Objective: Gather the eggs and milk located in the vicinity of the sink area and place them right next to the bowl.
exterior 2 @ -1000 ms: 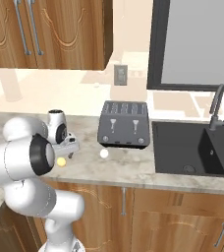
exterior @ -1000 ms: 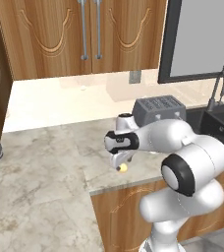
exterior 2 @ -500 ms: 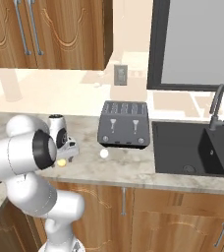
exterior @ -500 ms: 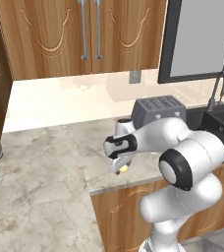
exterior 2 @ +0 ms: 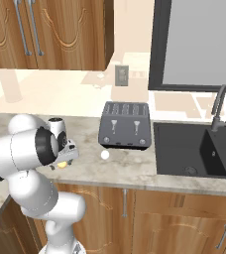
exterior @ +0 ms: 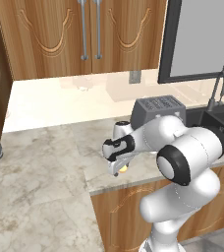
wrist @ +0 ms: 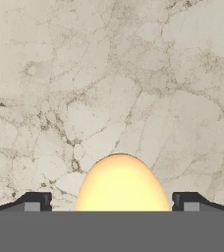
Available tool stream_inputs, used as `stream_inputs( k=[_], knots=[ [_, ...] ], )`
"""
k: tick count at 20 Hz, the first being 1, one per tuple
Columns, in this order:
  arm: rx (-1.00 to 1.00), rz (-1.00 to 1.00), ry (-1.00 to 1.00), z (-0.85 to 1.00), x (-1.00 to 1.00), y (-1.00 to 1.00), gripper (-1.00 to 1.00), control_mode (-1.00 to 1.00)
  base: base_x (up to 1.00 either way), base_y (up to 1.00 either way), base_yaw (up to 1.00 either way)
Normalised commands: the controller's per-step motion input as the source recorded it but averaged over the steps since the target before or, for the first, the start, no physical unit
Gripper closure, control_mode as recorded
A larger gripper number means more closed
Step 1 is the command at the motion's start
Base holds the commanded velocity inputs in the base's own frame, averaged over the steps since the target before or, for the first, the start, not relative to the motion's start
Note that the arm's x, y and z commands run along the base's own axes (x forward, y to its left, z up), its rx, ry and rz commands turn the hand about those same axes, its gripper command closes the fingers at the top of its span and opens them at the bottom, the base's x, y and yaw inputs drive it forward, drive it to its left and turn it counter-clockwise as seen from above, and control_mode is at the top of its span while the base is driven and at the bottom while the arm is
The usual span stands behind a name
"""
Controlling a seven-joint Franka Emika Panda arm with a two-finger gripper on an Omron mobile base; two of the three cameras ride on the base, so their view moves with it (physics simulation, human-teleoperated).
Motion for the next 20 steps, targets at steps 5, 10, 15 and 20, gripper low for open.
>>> stream_inputs(
  k=[5,10,15,20],
  knots=[
    [0.00,0.00,0.00,-0.25,0.00,0.00,1.00,-1.00,0.00,0.00,0.00],
    [0.00,0.00,-0.01,-0.13,0.00,0.00,1.00,-1.00,0.00,0.00,0.00],
    [0.03,0.00,-0.09,0.25,-0.12,0.00,1.00,-1.00,0.00,0.00,0.00],
    [0.03,-0.04,-0.10,0.60,-0.29,-0.04,1.00,-1.00,0.00,0.00,0.00]
  ],
)
